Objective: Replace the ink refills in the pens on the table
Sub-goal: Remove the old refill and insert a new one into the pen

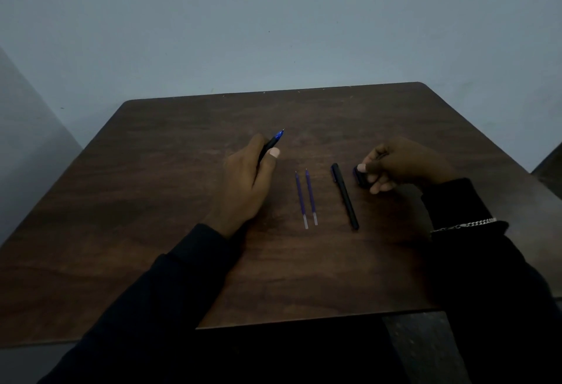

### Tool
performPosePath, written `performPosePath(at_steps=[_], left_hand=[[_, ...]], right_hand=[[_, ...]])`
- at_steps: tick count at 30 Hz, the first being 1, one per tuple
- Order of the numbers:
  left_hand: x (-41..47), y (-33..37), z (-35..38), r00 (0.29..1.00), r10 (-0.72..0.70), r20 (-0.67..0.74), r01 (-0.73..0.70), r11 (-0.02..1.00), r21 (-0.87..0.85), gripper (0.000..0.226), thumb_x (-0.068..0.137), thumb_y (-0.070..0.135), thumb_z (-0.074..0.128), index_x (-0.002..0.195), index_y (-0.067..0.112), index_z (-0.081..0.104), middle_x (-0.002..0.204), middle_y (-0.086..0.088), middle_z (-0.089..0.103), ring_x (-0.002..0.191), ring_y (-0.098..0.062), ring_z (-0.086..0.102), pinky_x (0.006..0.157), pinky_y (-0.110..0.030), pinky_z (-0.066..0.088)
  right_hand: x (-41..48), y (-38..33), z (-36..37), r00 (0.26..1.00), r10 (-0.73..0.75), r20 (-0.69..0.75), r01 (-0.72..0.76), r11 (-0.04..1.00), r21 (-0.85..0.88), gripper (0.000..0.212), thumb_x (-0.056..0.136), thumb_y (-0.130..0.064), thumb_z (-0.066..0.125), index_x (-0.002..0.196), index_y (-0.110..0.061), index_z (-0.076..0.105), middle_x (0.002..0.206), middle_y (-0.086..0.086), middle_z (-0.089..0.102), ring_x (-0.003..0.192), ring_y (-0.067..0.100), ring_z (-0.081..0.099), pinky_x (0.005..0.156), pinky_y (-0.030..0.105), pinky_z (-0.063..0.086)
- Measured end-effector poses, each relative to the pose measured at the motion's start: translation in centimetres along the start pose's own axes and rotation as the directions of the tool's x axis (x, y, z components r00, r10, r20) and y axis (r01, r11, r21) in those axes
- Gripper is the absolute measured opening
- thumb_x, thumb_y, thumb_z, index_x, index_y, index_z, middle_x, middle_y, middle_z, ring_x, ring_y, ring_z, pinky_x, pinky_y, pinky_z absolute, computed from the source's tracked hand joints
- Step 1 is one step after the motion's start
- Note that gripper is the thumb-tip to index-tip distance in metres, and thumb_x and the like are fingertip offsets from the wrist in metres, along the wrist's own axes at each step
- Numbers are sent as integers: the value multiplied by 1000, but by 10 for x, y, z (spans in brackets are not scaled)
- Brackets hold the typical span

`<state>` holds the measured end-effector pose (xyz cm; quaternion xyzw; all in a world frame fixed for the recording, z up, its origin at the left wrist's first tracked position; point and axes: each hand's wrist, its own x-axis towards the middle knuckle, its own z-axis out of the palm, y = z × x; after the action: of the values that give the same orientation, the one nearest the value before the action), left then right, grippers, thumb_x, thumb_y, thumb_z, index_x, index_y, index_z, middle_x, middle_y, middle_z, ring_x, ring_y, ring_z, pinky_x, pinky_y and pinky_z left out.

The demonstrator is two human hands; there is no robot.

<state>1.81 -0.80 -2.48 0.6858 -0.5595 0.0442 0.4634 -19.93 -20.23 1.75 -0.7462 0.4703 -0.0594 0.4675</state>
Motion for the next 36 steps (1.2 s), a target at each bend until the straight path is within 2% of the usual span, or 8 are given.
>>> performPosePath(at_steps=[5, 13, 16, 20, 26, 29, 32, 36], left_hand=[[0, -2, -1, 1000, 16, 0, -16, 1000, -12, 27, 111, 29, 44, 94, 13, 56, 70, -3, 54, 62, -19, 51, 54, -30, 40], [-1, -2, -2, 1000, -1, 23, 1, 1000, 0, 24, 111, 23, 45, 94, 15, 59, 71, 0, 56, 62, -16, 52, 55, -23, 37], [-1, -2, -2, 999, 23, 37, -24, 999, 34, 25, 110, 22, 45, 96, 15, 63, 73, 2, 58, 64, -12, 53, 59, -22, 38], [0, -5, -1, 993, 54, 108, -67, 991, 115, 28, 110, 33, 41, 105, 18, 65, 81, 6, 61, 71, -10, 57, 67, -35, 49], [0, 2, -2, 972, 168, 163, -196, 965, 176, 33, 108, 30, 45, 126, 12, 67, 104, -3, 73, 88, -17, 66, 76, -36, 52], [0, 3, -1, 971, 169, 169, -201, 961, 191, 32, 107, 30, 47, 125, 12, 67, 107, -3, 73, 91, -18, 67, 77, -37, 54], [1, 1, 2, 974, 164, 159, -192, 964, 184, 29, 108, 30, 51, 126, 13, 65, 105, 1, 73, 88, -14, 66, 74, -29, 51], [2, 6, 0, 979, 170, 110, -188, 965, 184, 13, 107, 23, 59, 103, 11, 64, 79, 15, 51, 62, 0, 44, 58, -9, 30]], right_hand=[[0, 0, 0, 995, -38, -87, 38, 999, -2, 12, 100, -15, 62, 98, -4, 66, 82, 16, 68, 59, 22, 70, 48, 24, 55], [-1, -8, 9, 864, -412, -288, 407, 910, -81, 22, 95, -27, 70, 93, -6, 72, 74, 10, 70, 57, 12, 65, 52, 21, 51], [-9, -27, 21, 825, -515, -233, 528, 849, -7, 28, 95, -37, 69, 92, -9, 73, 77, 6, 73, 61, 11, 68, 56, 22, 53], [-17, -58, 44, 768, -631, -114, 631, 775, -34, 34, 95, -48, 66, 82, -17, 71, 74, 1, 73, 62, 13, 69, 57, 23, 56], [-14, -62, 69, 696, -713, -89, 669, 688, -282, 55, 95, -55, 62, 67, -8, 68, 58, 7, 68, 50, 21, 63, 54, 36, 51], [-11, -56, 70, 700, -712, -55, 681, 689, -247, 59, 99, -49, 59, 66, -1, 66, 55, 8, 65, 49, 27, 60, 51, 40, 48], [-12, -54, 69, 672, -737, -71, 724, 674, -146, 50, 102, -40, 58, 70, -4, 68, 57, 4, 61, 47, 11, 54, 52, 31, 44], [-14, -54, 69, 641, -757, -125, 755, 652, -71, 41, 103, -28, 59, 71, -4, 70, 57, 5, 58, 49, 4, 49, 54, 25, 40]])
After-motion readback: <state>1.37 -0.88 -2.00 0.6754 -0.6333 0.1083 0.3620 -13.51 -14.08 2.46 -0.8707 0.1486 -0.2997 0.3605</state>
